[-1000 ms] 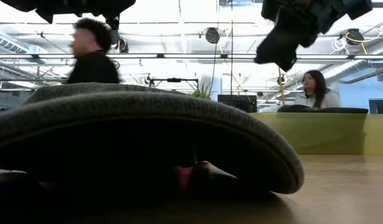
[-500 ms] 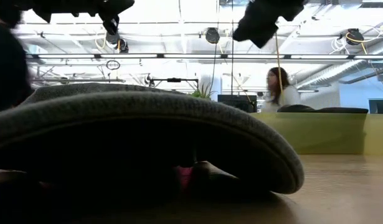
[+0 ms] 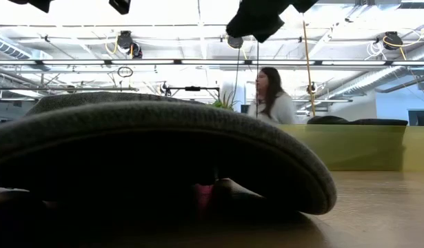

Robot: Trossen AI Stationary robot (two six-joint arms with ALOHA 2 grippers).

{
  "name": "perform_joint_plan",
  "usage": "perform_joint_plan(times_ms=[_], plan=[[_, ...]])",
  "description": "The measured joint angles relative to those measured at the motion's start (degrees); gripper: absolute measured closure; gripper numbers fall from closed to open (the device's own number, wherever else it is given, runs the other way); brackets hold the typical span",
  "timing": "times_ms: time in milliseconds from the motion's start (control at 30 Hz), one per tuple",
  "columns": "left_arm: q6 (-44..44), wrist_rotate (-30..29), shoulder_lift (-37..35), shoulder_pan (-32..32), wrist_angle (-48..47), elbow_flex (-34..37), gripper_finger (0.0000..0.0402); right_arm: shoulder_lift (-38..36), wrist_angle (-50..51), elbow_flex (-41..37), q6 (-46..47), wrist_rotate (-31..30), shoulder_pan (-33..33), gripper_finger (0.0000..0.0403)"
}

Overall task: Pick & Place hat
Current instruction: Put the black cap into the yellow bin

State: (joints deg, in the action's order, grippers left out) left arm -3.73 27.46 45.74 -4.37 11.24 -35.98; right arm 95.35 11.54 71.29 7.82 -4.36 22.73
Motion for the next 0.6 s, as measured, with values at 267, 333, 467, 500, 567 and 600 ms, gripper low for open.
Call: perform_joint_plan(times_ms=[267,333,467,500,567,600], plan=[[-9.01,-16.7,0.0,7.64,15.75,7.33,0.0293,7.5,-1.34,4.35,0.84,-1.0,3.94,0.0227],[-10.18,-17.72,0.01,8.58,17.56,8.64,0.0293,8.6,-3.32,4.68,0.23,-2.81,4.64,0.0227],[-10.22,-19.53,-0.02,10.48,19.75,10.34,0.0293,9.93,-5.45,4.68,0.09,-3.06,4.77,0.0227],[-10.01,-20.49,0.0,10.93,19.89,10.6,0.0293,10.05,-5.87,4.65,0.09,-3.04,4.59,0.0227],[-10.04,-22.87,0.0,11.72,20.2,10.91,0.0293,10.27,-7.93,4.67,-0.18,-2.87,4.25,0.0227],[-10.25,-24.08,0.0,12.14,20.33,11.01,0.0293,10.27,-8.26,4.68,-0.8,-2.7,4.09,0.0227]])
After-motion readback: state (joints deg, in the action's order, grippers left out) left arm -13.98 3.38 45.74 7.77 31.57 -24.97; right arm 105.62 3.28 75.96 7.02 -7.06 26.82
